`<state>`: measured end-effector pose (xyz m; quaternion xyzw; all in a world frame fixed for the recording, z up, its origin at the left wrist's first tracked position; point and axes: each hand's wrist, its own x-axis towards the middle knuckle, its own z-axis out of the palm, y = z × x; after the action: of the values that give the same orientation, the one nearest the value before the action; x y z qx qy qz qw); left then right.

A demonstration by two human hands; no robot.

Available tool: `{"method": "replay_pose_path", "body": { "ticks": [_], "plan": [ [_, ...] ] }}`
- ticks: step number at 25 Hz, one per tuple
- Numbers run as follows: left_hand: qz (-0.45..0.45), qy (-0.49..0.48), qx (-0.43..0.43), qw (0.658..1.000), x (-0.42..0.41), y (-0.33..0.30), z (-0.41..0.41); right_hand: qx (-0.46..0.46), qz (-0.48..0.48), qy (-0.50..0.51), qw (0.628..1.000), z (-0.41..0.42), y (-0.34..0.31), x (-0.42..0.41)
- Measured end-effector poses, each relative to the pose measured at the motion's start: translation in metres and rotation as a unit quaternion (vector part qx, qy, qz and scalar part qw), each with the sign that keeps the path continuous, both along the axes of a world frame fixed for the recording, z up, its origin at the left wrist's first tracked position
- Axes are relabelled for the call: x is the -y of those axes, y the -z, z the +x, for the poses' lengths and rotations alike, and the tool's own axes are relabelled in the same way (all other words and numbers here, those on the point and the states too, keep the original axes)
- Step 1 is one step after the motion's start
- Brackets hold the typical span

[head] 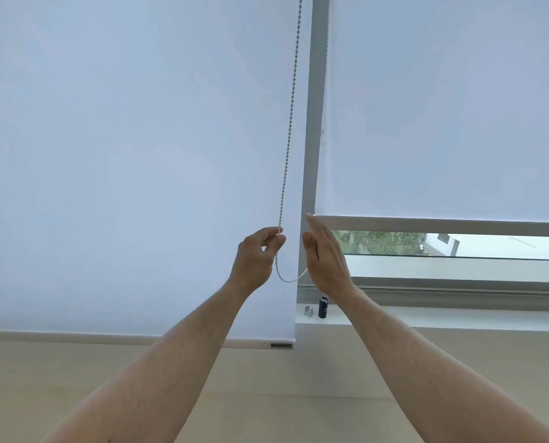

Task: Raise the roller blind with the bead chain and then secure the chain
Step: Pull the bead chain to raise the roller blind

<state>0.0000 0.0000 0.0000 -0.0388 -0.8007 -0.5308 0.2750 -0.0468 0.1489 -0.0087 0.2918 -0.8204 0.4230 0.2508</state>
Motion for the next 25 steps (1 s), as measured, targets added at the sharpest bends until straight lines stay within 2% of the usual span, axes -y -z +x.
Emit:
{"method": "replay_pose_path", "body": {
  "ticks": [2, 4, 6, 10, 16, 25],
  "plan": [
    [0.025, -0.005, -0.013, 1.000, -0.001, -0.002, -0.001, 0.050, -0.049, -0.027, 0.997, -0.001, -0.006, -0.001],
    [0.019, 0.003, -0.017, 1.000, -0.002, -0.001, 0.001, 0.115, -0.103, -0.062, 0.986, 0.001, -0.014, 0.000],
    [0.003, 0.012, -0.024, 1.000, -0.006, 0.000, 0.002, 0.137, -0.149, -0.085, 0.976, 0.001, -0.024, 0.004],
    [-0.029, 0.024, -0.030, 0.999, -0.013, 0.004, 0.004, 0.106, -0.192, -0.129, 0.967, 0.006, -0.049, 0.018],
    [-0.108, 0.031, -0.069, 0.991, -0.021, 0.010, 0.009, 0.083, -0.249, -0.106, 0.959, 0.017, -0.060, 0.029],
    [-0.159, 0.042, -0.075, 0.983, -0.023, 0.029, 0.012, 0.075, -0.214, -0.079, 0.971, 0.021, -0.040, 0.021]
  ]
}}
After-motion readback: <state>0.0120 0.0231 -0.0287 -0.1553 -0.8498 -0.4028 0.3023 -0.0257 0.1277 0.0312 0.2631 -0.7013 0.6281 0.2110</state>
